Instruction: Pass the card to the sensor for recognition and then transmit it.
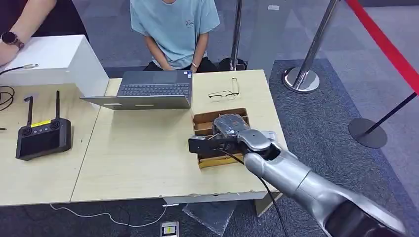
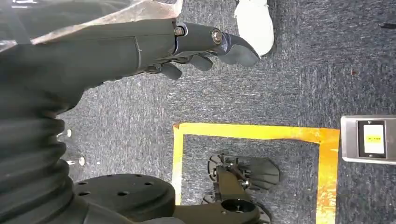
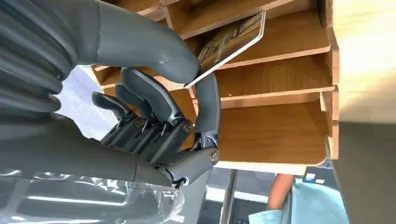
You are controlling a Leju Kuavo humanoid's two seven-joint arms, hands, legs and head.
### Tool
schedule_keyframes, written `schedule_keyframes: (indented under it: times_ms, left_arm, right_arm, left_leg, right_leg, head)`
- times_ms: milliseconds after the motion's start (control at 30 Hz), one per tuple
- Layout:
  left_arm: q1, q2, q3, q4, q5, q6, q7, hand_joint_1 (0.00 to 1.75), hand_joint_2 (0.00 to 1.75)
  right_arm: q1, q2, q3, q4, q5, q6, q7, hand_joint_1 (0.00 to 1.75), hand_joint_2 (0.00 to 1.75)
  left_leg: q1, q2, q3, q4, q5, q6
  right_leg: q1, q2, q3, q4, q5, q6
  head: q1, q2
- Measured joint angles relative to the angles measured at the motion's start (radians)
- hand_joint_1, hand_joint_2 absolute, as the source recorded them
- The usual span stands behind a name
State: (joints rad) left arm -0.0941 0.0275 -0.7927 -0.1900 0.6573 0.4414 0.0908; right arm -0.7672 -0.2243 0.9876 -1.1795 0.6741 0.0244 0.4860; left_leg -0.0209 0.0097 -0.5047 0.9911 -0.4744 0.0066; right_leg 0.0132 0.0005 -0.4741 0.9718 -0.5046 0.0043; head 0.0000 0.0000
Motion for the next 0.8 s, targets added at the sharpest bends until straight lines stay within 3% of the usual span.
schedule_keyframes:
  times_ms: [333, 800]
  left_arm:
    - [0.0, 0.0, 0.0, 0.0, 0.01, 0.001, -0.002, 0.0, 1.75]
    - [-0.001, -0.001, -0.002, 0.0, 0.014, 0.002, -0.002, 0.0, 1.75]
  right_arm:
    - [0.0, 0.008, -0.024, -0.014, 0.021, -0.136, -0.01, 1.75, 1.75]
    - [-0.019, 0.009, -0.069, -0.019, 0.019, -0.16, -0.029, 1.75, 1.75]
  left_leg:
    - [0.0, 0.0, 0.0, 0.0, 0.0, 0.0]
    - [0.0, 0.0, 0.0, 0.0, 0.0, 0.0]
  right_leg:
    - [0.0, 0.0, 0.0, 0.0, 0.0, 0.0]
    - [0.0, 0.0, 0.0, 0.0, 0.0, 0.0]
  head:
    - [0.0, 0.0]
    - [0.0, 0.0]
